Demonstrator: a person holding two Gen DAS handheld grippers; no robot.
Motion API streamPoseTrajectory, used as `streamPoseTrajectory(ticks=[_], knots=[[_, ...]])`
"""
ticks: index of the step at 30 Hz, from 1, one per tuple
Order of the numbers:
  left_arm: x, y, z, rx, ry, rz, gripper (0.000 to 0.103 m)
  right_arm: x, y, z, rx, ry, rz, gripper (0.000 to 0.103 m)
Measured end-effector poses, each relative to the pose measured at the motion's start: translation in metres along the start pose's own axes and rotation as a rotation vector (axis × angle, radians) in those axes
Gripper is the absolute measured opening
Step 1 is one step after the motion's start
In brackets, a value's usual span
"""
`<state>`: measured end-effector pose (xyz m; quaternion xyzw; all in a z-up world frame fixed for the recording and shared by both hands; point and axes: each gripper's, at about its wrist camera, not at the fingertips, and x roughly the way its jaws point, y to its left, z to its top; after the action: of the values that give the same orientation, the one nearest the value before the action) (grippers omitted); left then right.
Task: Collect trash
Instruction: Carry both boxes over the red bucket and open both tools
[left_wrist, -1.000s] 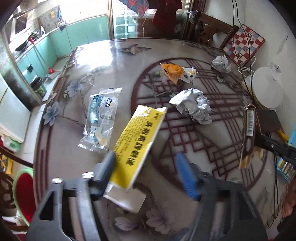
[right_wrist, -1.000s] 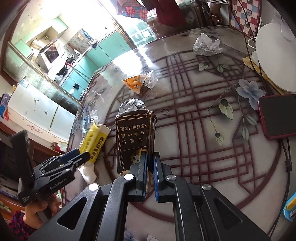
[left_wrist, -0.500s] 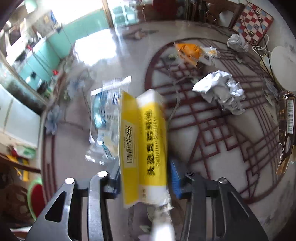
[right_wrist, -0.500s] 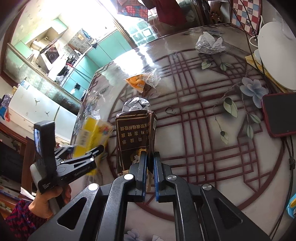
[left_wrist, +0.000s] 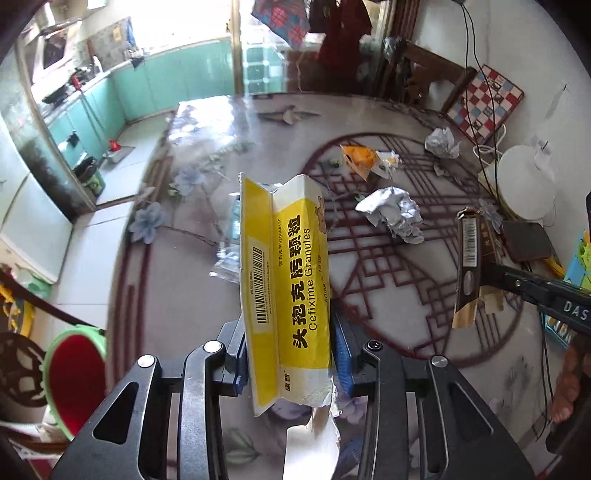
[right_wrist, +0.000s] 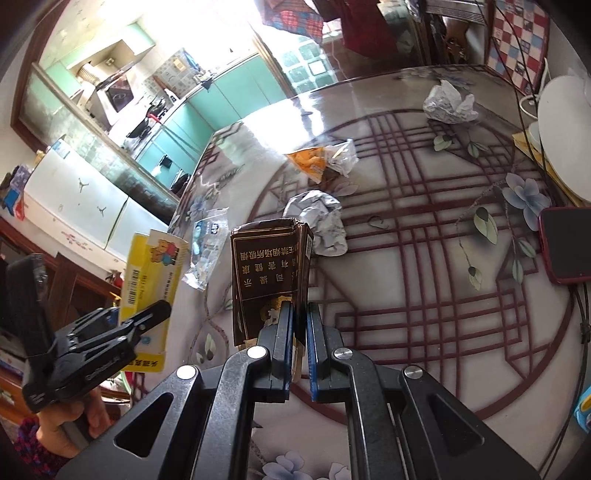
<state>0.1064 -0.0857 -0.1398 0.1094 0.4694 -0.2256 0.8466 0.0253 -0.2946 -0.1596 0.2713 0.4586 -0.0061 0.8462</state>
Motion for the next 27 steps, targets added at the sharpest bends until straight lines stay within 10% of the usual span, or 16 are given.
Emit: streamPoseTrajectory(ticks=[27], knots=[[-0.062,0.106,-0.051,-0.127,-0.11,0.069,0.037,0.006,0.126,-0.039,-0.124,-0.042,-0.023,0.005]])
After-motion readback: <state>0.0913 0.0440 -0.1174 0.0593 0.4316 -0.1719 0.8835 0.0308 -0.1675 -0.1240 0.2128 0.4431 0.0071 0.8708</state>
